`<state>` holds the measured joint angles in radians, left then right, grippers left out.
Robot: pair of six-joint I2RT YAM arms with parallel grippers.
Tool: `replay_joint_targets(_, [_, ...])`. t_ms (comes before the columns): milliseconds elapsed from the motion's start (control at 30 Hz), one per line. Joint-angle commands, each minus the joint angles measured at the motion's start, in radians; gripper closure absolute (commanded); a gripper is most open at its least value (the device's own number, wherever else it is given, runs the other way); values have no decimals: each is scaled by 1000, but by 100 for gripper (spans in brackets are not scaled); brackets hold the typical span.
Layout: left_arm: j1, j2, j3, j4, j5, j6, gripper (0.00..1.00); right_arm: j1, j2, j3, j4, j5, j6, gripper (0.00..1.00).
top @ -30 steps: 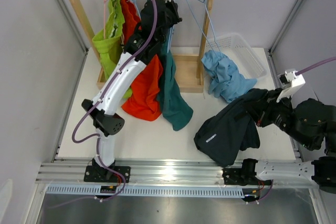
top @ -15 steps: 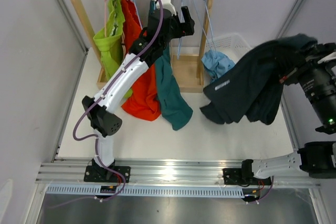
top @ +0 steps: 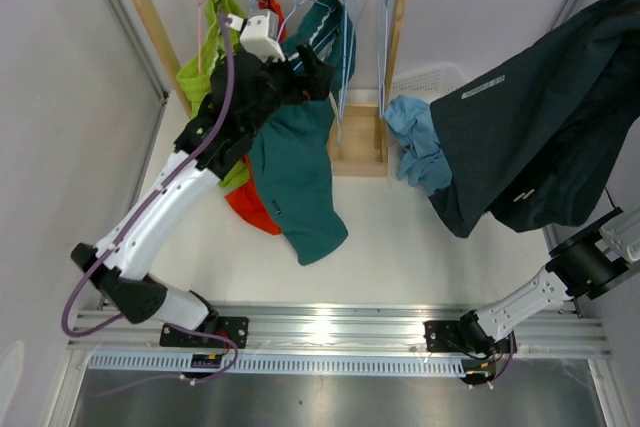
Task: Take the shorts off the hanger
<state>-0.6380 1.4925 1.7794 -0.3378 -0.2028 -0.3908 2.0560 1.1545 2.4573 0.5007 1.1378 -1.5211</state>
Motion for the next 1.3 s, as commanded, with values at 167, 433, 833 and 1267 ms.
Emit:
replay_joint_targets(167, [6, -172, -219, 111, 37, 58, 1, 185, -95, -270, 140, 20, -418, 100])
replay_joint_targets(433, [6, -135, -176, 68, 59, 92, 1, -101, 59, -224, -322, 201, 8, 100])
replay_joint_targets(833, [4, -170, -186, 37, 52, 115, 1, -997, 358, -28, -672, 49, 506, 100])
replay_joint_targets(1267, [4, -205, -236, 52, 72, 129, 1, -1594, 468, 102, -732, -407, 1079, 100])
